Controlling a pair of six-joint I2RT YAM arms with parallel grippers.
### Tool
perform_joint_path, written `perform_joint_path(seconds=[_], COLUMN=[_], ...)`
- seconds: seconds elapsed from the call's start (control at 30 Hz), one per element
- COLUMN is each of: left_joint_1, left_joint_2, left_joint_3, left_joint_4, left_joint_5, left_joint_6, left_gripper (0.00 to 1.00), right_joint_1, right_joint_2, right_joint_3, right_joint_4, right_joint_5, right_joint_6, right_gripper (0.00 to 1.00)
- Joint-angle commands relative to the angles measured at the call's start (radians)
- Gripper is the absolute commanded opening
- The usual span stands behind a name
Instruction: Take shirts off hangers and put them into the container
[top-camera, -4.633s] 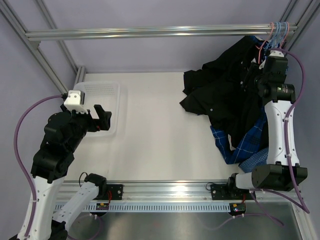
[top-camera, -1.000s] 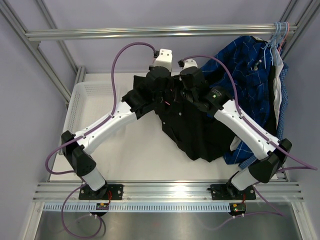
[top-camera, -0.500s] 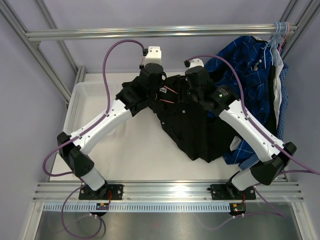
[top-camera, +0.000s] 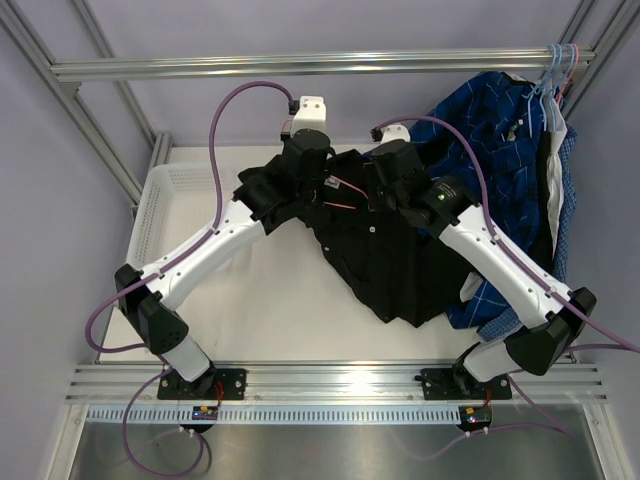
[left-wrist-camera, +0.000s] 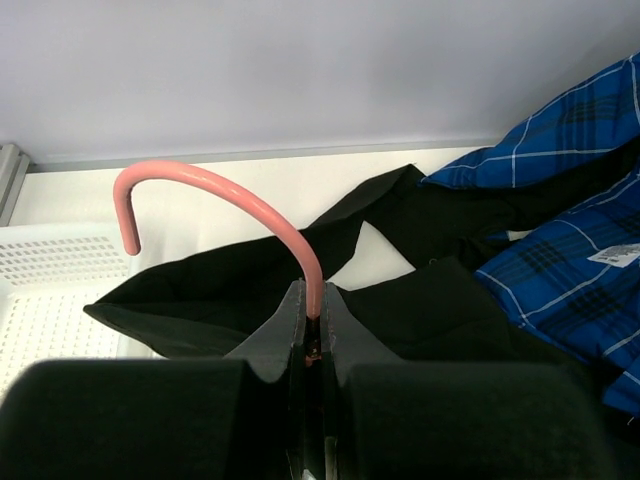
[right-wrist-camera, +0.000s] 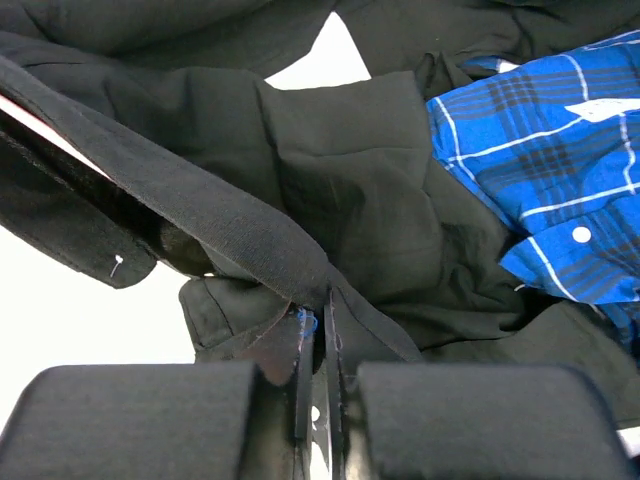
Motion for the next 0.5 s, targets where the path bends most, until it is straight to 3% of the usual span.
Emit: perform_joint_path(seconds=[0.0,0.47], left_joint_1=[0.012,0.107], left_joint_2=[-0.064,-0.178], left_joint_3=[0.032,-0.004], left_joint_4=[0.022,-0.006], left_joint_5=[-0.078,-0.052], left_joint_6=[0.029,0.006], left_gripper=[0.00,0.00], right_joint_1=[-0.033,-0.234], right_joint_2=[-0.064,-0.260], right_joint_3=[-0.019,-0.301], right_joint_4=[-0.010,0.064], right_joint_5=[0.081,-0.110], right_joint_6=[-0.031,-0.038], right_gripper=[0.01,0.00])
